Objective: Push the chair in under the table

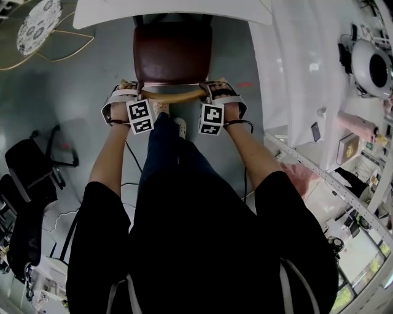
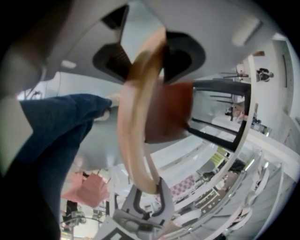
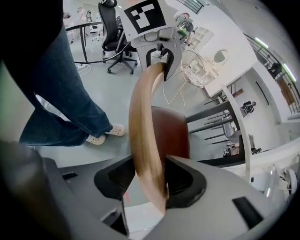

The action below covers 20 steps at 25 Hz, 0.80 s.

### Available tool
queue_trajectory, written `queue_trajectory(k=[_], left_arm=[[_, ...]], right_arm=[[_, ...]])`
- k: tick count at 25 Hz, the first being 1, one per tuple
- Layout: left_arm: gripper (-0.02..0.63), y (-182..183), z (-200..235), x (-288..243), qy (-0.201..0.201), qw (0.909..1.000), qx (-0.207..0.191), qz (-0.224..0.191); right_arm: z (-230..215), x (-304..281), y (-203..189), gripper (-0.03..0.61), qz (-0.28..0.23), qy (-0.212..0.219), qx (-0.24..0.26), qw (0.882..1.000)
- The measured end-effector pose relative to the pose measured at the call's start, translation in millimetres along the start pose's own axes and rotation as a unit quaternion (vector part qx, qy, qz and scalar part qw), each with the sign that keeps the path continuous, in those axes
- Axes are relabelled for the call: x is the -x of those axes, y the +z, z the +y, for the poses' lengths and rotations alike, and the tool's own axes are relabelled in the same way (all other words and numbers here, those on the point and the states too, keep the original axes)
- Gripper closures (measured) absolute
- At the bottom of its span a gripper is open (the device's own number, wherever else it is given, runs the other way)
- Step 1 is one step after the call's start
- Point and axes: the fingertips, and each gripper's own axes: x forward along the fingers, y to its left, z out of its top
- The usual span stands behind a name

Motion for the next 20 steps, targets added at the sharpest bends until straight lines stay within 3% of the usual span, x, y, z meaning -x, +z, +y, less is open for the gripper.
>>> queue_trajectory(k=[20], left_arm=[[0.405, -12, 63, -19, 0.003, 0.9998, -0.017, -0.011]], right_arm=[[-58, -25, -4, 0.380, 0.031, 0.007, -0.017, 0.999]])
